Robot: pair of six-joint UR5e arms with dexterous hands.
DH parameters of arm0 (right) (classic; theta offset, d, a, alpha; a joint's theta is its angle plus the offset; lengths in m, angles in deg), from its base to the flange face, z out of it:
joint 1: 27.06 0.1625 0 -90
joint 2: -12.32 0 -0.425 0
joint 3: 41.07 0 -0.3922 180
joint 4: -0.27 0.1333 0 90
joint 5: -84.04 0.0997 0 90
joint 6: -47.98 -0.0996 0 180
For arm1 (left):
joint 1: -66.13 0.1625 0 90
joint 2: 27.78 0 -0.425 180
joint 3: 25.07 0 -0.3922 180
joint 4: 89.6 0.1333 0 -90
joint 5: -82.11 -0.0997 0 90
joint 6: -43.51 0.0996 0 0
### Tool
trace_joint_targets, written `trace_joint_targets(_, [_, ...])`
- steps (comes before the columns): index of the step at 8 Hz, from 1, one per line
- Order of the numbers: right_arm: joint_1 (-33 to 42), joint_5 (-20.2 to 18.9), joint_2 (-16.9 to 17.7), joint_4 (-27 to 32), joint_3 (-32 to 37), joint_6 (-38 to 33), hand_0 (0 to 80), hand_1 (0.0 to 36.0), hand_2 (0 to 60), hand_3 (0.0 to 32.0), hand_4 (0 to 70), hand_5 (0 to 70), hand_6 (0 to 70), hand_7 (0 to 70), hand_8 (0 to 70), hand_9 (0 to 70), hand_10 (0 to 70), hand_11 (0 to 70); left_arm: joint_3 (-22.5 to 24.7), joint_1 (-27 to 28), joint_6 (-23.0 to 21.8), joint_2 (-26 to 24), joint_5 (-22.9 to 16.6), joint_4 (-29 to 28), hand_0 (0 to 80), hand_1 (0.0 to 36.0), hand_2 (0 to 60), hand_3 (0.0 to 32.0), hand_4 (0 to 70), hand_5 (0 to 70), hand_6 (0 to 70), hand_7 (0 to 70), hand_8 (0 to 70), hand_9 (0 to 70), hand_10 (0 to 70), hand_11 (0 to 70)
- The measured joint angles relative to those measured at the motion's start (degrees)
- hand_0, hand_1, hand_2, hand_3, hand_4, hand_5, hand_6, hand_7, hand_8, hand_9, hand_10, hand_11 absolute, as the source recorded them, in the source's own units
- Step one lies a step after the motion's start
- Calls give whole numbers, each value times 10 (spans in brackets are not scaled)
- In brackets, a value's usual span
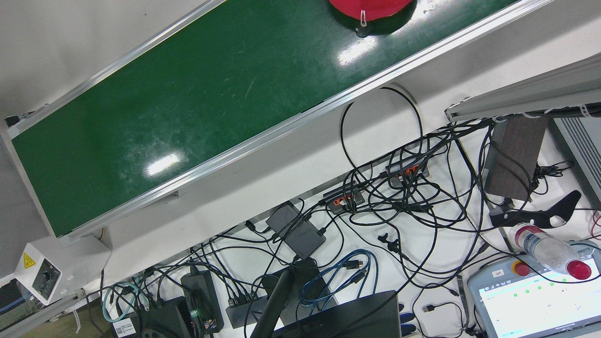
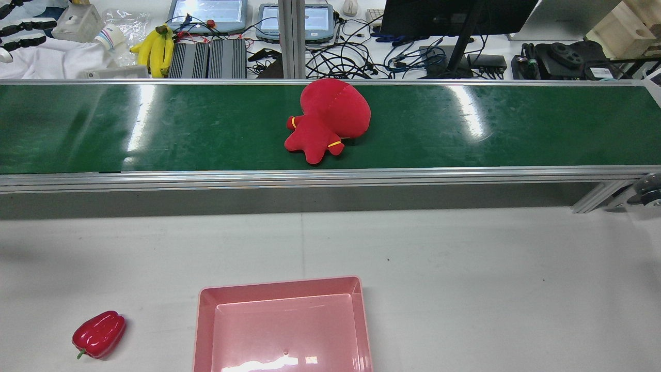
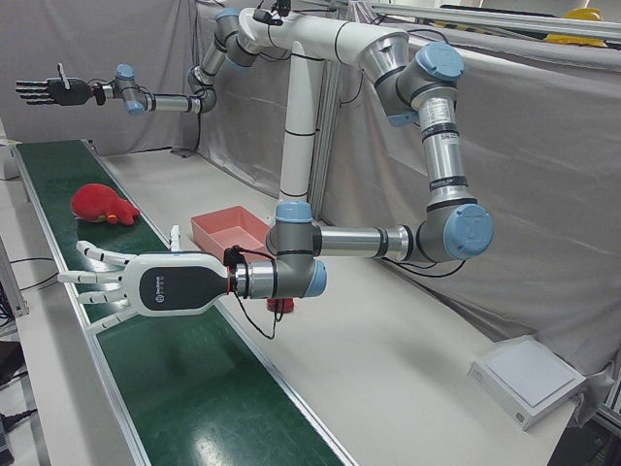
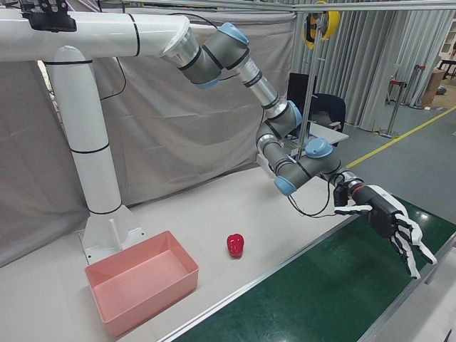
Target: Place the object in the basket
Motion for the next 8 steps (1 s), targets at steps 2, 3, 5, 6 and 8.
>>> trace_joint_targets(2, [0,0,0,0,0,0,0,0,0,0,0,0,0,0,0,0,0,0,-1,0,4,0,1,0,520,95,0,256,7,294,27,79,145,129,36,67])
trace_joint_targets(3, [0,0,0,0,0,0,0,0,0,0,0,0,0,0,0,0,0,0,-2,1,8,1,1,1,521,94,0,270,0,289,21,76,138,119,38,70])
trace_joint_targets(5, [0,0,0,0,0,0,0,0,0,0,0,0,0,0,0,0,0,0,-10,1,13,1,1,3,522,89,0,284,0,278,23,70,140,115,32,61])
trace_joint_targets(6, [0,0,0,0,0,0,0,0,0,0,0,0,0,0,0,0,0,0,-14,1,14,1,1,3,519,86,0,288,0,274,25,68,144,113,18,41])
trace_joint_targets(8, [0,0,0,0,0,0,0,0,0,0,0,0,0,0,0,0,0,0,-18,1,14,1,2,3,512,86,0,306,0,263,23,66,149,116,13,33])
